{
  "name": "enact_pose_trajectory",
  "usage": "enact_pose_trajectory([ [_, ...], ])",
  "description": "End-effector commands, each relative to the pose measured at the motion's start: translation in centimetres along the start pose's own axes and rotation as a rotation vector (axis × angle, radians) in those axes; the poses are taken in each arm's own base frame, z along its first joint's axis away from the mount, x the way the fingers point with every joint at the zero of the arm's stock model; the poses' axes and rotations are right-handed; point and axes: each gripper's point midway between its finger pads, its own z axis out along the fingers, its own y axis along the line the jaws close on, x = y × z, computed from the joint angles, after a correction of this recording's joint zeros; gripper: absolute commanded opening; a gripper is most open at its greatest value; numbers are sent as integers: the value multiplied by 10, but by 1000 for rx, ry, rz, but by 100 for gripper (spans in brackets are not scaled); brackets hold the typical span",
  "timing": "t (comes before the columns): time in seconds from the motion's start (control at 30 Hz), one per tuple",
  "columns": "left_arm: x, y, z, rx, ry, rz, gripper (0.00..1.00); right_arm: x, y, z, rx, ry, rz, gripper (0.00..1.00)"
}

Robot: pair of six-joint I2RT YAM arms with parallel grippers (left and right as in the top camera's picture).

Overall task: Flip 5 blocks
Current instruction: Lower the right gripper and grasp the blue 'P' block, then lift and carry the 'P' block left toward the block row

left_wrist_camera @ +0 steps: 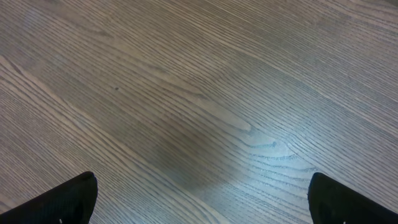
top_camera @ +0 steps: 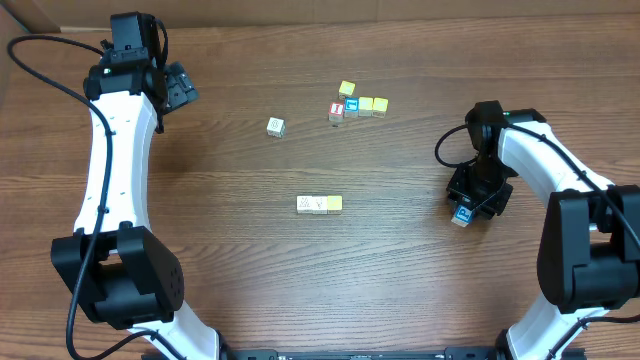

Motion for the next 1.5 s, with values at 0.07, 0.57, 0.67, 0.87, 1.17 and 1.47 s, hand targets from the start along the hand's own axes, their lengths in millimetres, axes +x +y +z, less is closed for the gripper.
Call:
enact_pose_trajectory([
  [0.07,-10,3,-10,-2,-34,-35,100,1,1,-1,-6,-9,-1,41],
  [0.57,-10,3,-10,-2,-34,-35,100,0,1,6,-13,-17,-2,40],
  [0.67,-10,3,-10,-2,-34,-35,100,-1,2,6,-18,-18,-2,33],
  [0.87,-10,3,-10,-2,-34,-35,100,0,11,3,-60,-9,-6,29],
  [1.17,-10,3,-10,-2,-34,-35,100,9,56,-15,-192,1,-93,29],
  [1.47,-10,3,-10,-2,-34,-35,100,41,137,-19,-296,-103,-342,30],
])
